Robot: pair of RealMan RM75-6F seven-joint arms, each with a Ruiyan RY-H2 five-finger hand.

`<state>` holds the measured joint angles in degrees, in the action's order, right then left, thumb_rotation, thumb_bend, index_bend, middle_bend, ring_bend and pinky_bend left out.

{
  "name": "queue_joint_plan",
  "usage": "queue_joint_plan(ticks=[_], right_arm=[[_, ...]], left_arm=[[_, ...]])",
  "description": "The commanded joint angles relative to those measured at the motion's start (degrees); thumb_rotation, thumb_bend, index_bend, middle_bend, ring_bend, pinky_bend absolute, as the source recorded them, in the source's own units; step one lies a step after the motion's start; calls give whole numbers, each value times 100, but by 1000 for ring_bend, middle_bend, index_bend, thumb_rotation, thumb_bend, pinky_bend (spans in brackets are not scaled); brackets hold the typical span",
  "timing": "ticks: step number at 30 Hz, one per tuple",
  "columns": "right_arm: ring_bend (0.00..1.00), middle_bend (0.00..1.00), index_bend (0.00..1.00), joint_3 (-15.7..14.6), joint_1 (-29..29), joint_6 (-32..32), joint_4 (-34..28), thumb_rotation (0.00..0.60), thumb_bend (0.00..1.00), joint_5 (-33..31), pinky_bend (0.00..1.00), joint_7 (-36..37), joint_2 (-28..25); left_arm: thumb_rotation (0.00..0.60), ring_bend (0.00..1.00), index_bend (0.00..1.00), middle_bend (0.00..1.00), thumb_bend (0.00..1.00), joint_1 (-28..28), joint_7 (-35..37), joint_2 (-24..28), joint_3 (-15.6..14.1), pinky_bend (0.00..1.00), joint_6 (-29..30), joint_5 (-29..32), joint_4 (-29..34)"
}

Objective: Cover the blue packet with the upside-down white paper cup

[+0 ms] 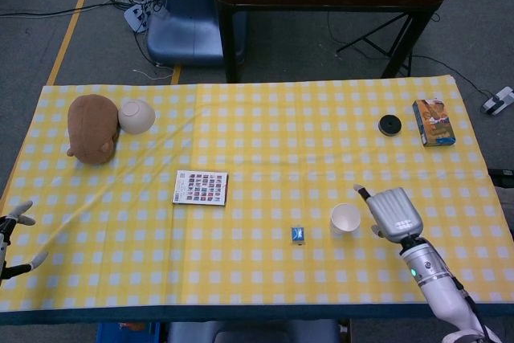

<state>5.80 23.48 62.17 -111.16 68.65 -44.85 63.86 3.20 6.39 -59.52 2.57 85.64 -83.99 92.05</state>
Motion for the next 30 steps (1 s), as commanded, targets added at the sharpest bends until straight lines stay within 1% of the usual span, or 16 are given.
queue_joint_plan(ticks=[1, 6, 16, 23, 27, 30], right_arm=[[945, 980, 190, -59, 74, -75, -46, 600, 0, -68, 970, -23, 42], [946, 980, 189, -128, 208, -200, -13, 600, 0, -151, 970, 64, 123], [946, 983, 189, -175, 439, -359, 228, 600, 0, -313, 971, 216, 422], [947, 985, 192, -206, 650, -437, 354, 600, 0, -529, 971, 159, 632], [954, 993, 258, -220, 742, -453, 413, 600, 0, -630, 977, 156, 730], [963, 998, 352, -232, 805, -462, 471, 600, 0, -669, 983, 185, 803]], left_arm=[[600, 295, 165, 387, 129, 9, 1, 2, -4, 503, -25, 2, 5], [600, 295, 165, 387, 129, 35, 65, 26, -31, 503, -109, -24, 19], [600, 295, 166, 387, 129, 49, 55, 32, -47, 503, -151, -39, 37], [600, 295, 166, 387, 128, 51, 91, 48, -49, 503, -163, -38, 44], [600, 295, 166, 387, 129, 47, 118, 58, -49, 502, -158, -40, 44], [600, 295, 166, 387, 129, 47, 144, 62, -46, 503, -160, -38, 39]])
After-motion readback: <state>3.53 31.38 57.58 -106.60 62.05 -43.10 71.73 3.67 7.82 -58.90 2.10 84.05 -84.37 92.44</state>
